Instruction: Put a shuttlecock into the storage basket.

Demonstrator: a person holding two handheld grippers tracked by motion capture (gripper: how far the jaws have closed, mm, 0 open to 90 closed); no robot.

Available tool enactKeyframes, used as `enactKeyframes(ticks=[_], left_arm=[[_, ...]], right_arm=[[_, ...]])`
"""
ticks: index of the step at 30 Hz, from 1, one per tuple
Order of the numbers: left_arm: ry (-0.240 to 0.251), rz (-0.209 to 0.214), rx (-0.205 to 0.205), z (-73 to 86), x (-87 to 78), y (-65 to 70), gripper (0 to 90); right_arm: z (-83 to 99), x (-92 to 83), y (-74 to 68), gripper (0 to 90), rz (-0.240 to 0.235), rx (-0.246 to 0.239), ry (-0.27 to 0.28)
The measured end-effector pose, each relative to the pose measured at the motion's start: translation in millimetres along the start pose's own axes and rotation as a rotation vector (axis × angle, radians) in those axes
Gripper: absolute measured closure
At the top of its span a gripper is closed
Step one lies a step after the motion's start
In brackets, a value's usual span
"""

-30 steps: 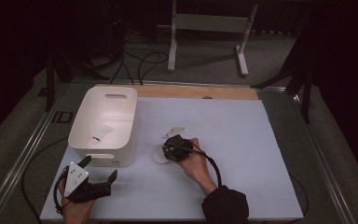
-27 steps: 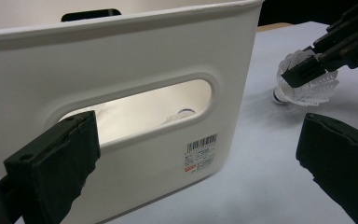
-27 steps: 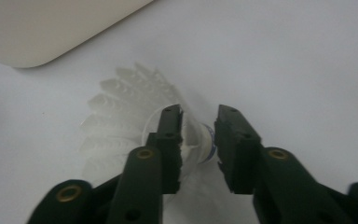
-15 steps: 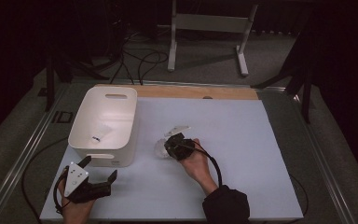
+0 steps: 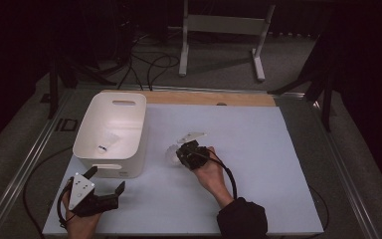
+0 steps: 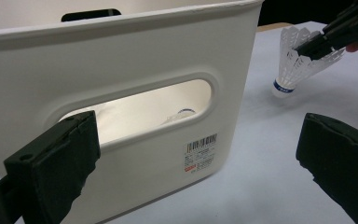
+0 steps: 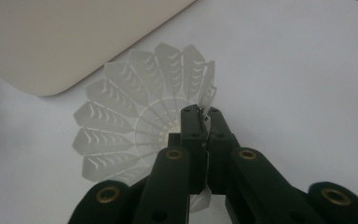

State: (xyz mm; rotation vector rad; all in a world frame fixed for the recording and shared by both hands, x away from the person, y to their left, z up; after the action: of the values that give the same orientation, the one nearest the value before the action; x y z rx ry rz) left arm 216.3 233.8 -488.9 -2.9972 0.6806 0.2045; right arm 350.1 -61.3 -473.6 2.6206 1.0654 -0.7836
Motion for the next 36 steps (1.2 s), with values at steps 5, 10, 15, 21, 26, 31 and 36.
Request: enactKeyframes(ticks=[5,10,15,21,26,31,36], left_arm=[[-0.001,0.0,0.001,0.0,0.1,0.1,0.1],[-0.002,0.0,0.001,0.1,0.2,0.2,0.2],[-0.002,0.0,0.001,0.1,0.2,0.2,0.1],[-0.002,0.001,0.002,0.1,0.2,0.2,0.1],[-0.001,0.0,0.001,0.1,0.1,0.1,0.1],[-0.001,0.0,0.001,0.0,0.1,0.2,0.2],[-0.001,0.0,0.001,0.1,0.1,0.1,0.1]], right_arm=[[-2.0,-2.6,1.4,89.1,0.007,0.007,0.014],[-3.7,-5.2,3.0,89.1,0.01,0.013,0.021],[-6.2,-8.3,3.5,89.2,0.01,0.018,0.037],[-8.1,-10.2,3.8,89.2,0.016,0.021,0.041],[-8.9,-11.5,4.7,89.3,0.018,0.026,0.046],[-9.3,-12.5,5.0,89.3,0.018,0.029,0.049],[-10.3,-14.4,5.9,89.3,0.021,0.031,0.053]])
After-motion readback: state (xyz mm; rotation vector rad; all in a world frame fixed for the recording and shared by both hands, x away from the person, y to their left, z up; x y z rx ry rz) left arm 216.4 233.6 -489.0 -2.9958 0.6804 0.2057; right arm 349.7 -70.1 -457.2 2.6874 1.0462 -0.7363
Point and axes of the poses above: each handheld gripper's, and its own axes: x roughly forward along the jaws, z roughly out of its underside, y roughly to its right, the point moved 1 cm from there along x, roughly forward along the jaws, and after that the axes turned 12 degrees about y, right-handed, at the moved point
